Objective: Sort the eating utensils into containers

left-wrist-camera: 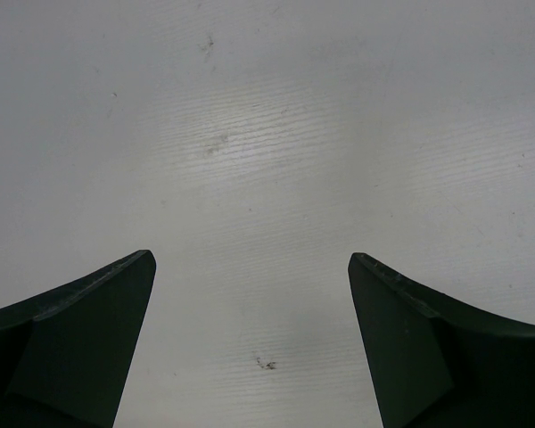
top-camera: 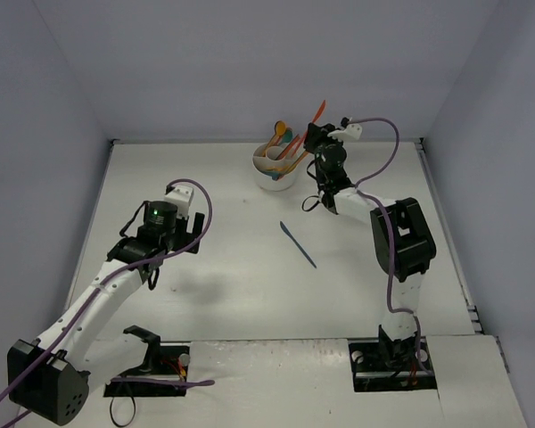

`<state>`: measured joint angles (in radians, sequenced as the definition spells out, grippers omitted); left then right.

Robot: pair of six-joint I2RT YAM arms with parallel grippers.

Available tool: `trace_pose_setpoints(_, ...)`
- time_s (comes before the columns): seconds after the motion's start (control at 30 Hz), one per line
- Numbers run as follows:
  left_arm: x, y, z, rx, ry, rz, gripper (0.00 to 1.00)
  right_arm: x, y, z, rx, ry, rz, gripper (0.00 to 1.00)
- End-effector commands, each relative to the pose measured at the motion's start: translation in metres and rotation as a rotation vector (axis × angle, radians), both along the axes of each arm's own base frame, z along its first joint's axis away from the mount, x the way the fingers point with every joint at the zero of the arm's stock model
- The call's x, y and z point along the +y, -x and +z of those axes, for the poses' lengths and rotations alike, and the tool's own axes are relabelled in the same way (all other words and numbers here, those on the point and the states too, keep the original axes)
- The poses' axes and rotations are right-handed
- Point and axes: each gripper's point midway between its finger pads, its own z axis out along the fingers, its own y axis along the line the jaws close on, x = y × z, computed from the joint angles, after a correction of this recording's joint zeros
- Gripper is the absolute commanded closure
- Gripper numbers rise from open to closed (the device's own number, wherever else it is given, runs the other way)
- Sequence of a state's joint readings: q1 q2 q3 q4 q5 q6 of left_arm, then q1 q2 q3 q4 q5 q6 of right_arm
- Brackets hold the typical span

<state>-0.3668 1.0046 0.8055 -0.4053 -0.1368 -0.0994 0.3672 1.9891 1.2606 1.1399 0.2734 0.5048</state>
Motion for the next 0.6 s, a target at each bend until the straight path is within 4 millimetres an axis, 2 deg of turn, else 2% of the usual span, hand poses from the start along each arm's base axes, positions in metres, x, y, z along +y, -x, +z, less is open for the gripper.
trace_pose_setpoints(0.0,-0.001,-0.010,0.013,-0.062,-0.003,-0.001,0.12,0.005,0.000,0.033,-0.135,-0.082,0.023,1.00)
trace_pose_setpoints(0.57,-0.002,-0.010,0.013,-0.061,-0.002,-0.002,0.12,0.027,0.011,-0.009,-0.114,-0.096,0.054,1.00)
